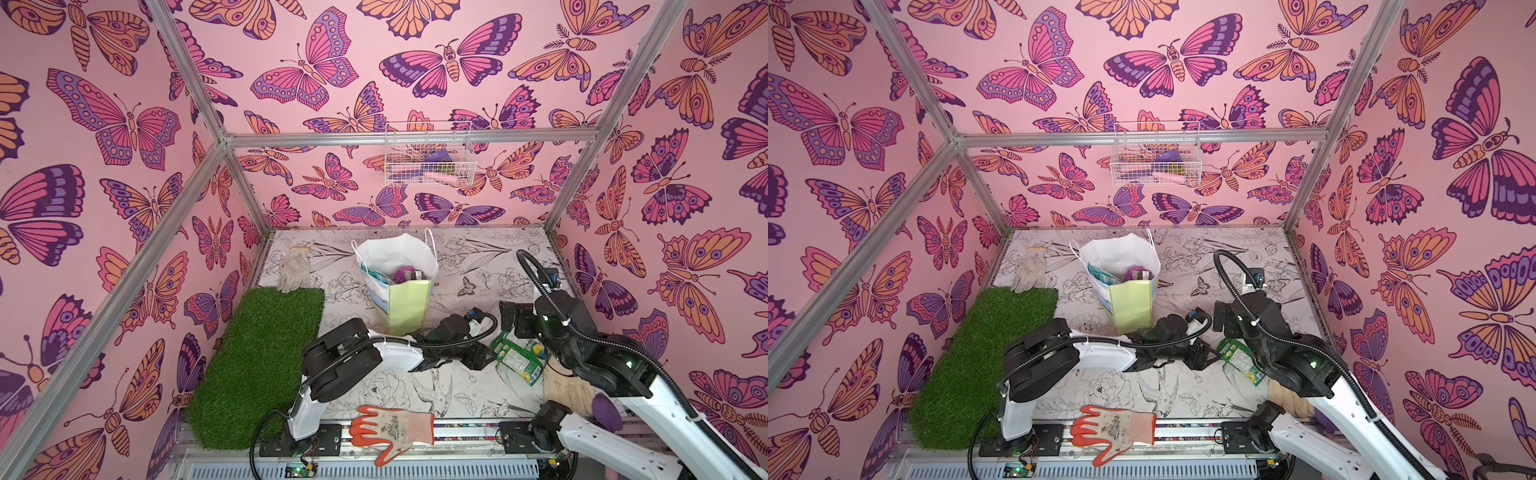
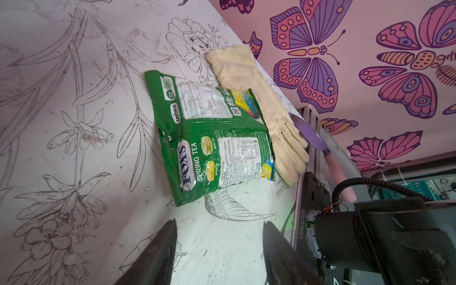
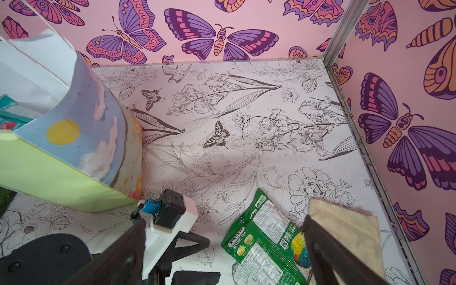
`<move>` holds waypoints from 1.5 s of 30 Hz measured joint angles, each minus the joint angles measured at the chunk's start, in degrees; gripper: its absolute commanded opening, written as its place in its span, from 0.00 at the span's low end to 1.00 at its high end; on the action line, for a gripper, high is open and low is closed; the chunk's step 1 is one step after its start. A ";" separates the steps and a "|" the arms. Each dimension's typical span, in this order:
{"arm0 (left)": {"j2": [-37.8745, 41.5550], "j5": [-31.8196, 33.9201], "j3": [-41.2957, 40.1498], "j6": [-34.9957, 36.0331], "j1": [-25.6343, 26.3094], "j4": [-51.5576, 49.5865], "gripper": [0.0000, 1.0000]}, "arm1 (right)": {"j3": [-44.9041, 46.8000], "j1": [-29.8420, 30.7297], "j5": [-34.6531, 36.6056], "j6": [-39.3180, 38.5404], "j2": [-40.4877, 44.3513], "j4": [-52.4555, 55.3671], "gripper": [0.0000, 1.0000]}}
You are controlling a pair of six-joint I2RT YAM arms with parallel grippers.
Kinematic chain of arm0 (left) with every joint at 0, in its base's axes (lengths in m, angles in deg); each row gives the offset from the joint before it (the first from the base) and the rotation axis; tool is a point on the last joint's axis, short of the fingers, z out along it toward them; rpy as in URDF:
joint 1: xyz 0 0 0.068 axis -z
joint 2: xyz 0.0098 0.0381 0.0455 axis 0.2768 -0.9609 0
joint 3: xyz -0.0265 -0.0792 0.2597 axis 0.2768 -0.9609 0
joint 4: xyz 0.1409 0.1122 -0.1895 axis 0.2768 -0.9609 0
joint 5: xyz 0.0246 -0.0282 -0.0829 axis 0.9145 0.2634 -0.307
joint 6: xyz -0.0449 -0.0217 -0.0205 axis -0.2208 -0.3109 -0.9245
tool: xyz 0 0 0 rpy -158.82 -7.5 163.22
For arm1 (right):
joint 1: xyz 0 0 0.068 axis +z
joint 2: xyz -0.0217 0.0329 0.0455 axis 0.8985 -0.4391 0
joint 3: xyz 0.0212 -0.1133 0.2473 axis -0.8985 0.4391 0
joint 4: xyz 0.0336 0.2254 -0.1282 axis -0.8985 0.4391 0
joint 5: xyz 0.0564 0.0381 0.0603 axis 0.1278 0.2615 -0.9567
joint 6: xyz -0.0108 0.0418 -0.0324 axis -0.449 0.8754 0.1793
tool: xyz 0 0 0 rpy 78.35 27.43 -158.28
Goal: Place the snacks into the paper bag
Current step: Pick up the snack from the middle-right of the table.
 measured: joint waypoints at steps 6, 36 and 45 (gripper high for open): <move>-1.05 -0.44 0.59 -1.07 0.00 -0.07 0.58 | 0.81 -0.31 0.04 -0.02 0.63 -0.02 0.99; -6.16 -3.39 4.63 -7.78 -1.60 -1.73 0.58 | 1.36 -1.51 -0.15 -0.02 1.36 -0.02 0.99; -8.46 -4.83 6.36 -8.48 -1.60 -1.73 0.58 | 1.36 -1.62 -0.57 -0.02 0.96 -0.07 0.99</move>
